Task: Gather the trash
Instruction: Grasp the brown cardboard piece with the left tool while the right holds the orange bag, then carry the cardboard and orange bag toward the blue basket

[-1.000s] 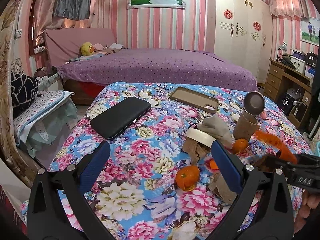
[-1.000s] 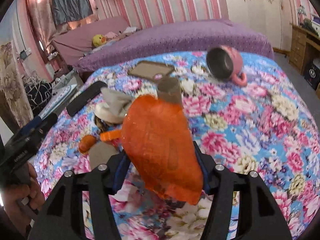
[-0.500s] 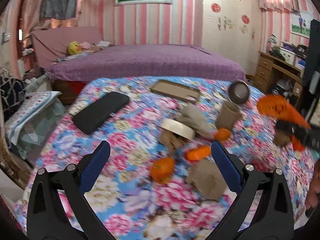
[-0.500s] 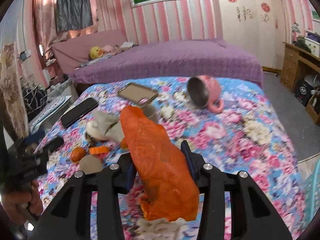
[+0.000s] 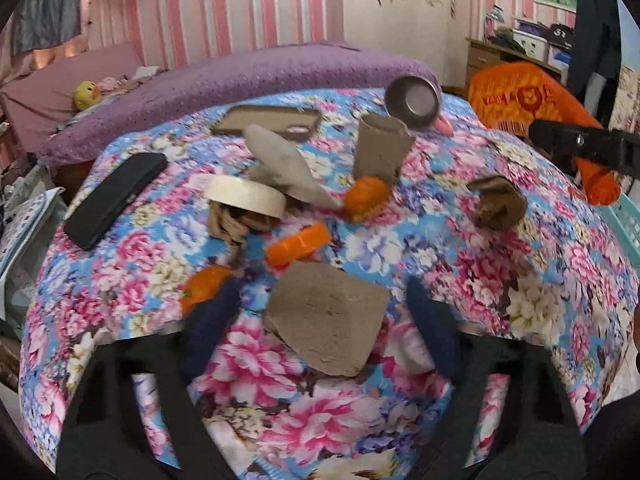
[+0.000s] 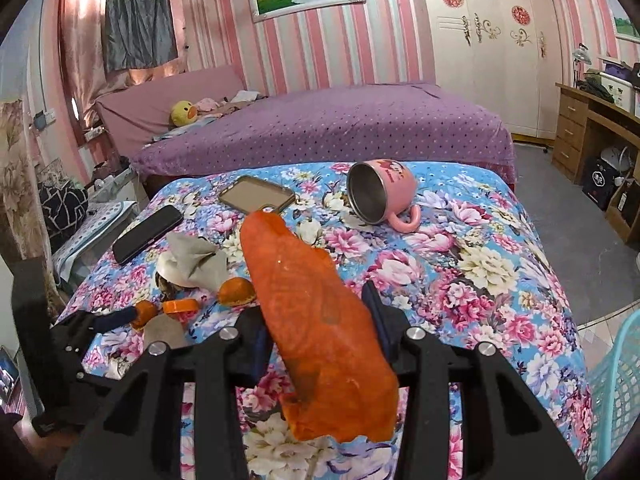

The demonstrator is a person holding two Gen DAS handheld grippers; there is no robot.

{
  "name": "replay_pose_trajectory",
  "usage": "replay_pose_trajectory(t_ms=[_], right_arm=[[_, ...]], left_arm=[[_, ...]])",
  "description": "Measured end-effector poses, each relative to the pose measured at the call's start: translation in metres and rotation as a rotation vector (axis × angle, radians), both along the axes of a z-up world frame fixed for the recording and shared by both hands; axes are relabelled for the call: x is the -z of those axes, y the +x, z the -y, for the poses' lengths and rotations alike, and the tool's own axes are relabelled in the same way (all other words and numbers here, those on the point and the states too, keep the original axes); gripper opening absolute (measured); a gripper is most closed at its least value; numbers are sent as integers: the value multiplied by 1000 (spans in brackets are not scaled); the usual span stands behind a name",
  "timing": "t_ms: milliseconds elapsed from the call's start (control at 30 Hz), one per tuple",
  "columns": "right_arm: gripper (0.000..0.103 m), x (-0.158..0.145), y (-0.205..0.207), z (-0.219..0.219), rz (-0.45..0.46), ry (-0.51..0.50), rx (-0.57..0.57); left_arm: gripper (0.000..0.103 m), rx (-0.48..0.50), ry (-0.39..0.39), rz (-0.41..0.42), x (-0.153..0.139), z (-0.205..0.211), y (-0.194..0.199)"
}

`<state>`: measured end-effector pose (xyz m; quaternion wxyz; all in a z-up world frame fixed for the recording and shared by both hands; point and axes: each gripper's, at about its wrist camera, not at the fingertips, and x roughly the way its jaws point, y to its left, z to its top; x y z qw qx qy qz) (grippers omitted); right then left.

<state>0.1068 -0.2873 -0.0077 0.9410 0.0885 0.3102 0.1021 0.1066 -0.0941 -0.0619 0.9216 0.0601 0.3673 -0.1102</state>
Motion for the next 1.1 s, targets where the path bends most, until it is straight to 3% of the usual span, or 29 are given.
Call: replay_pose_trajectory(t_ms=[100, 400, 833, 1100], right_arm=[[41, 0, -2, 0, 3, -1, 0], [41, -10, -12, 8, 32, 15, 8], [41, -26, -28, -5, 89, -32, -2], [41, -32, -34, 2, 111, -36, 17]], left_arm=[[54, 24, -5, 1, 0, 3, -1], [54, 1, -67, 139, -43, -5, -21], [54, -59, -116, 196, -63, -20, -26], [54, -45, -112, 212, -68, -15, -28]])
